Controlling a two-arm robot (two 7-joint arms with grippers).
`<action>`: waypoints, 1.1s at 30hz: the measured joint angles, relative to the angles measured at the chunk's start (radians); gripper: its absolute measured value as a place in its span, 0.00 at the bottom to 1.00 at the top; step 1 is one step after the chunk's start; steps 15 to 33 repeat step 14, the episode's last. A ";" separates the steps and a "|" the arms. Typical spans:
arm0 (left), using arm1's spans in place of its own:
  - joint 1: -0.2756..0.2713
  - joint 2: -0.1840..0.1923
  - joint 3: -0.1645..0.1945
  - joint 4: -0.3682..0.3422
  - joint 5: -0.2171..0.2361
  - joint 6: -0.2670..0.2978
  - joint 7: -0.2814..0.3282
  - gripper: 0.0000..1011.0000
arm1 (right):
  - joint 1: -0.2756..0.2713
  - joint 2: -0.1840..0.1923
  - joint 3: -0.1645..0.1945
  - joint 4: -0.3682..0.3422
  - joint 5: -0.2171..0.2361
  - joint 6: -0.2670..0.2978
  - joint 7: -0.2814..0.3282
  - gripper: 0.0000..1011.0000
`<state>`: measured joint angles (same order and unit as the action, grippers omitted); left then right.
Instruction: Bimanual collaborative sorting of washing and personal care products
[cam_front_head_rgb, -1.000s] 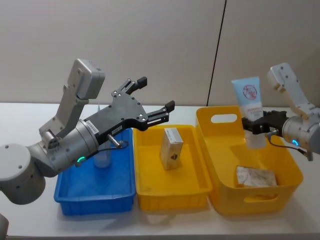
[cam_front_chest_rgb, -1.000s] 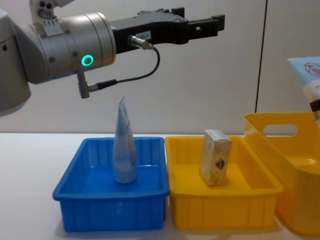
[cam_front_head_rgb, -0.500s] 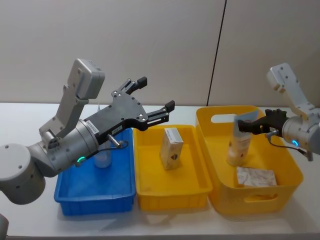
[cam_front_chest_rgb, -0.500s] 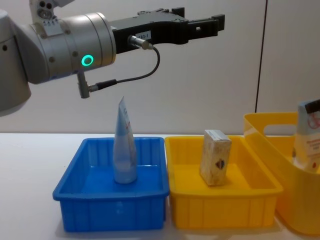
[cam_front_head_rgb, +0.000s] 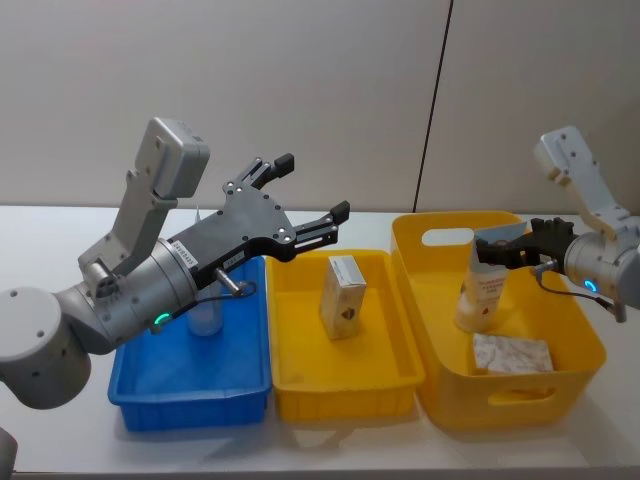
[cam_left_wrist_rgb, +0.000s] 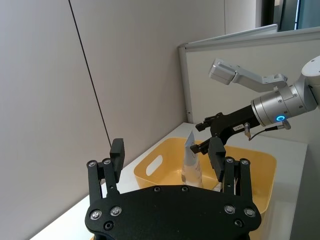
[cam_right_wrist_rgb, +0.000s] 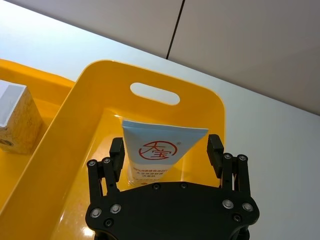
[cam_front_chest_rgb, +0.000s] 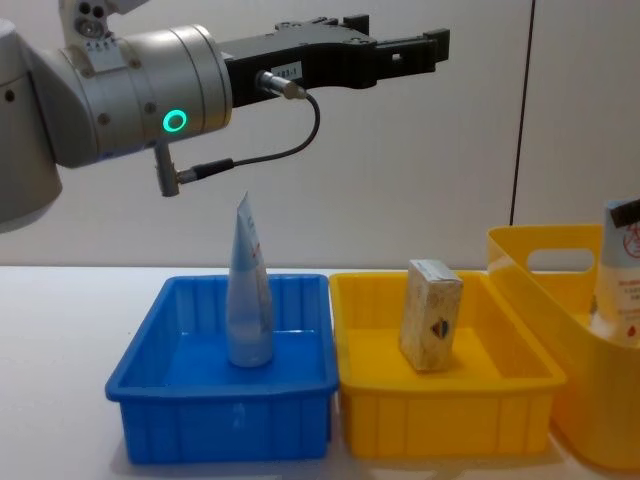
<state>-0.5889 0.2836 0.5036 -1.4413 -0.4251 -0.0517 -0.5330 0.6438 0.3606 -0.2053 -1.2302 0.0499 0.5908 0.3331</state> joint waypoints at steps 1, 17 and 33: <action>0.000 0.000 0.000 0.000 0.000 0.000 0.000 0.99 | 0.000 0.000 0.000 0.000 0.000 0.000 0.000 0.99; 0.000 0.000 0.000 0.000 0.000 0.000 0.000 0.99 | 0.000 0.000 0.000 0.000 0.000 0.000 0.000 0.99; 0.000 0.000 0.000 0.000 0.000 0.000 0.000 0.99 | 0.000 0.000 0.000 0.000 0.000 0.000 0.000 0.99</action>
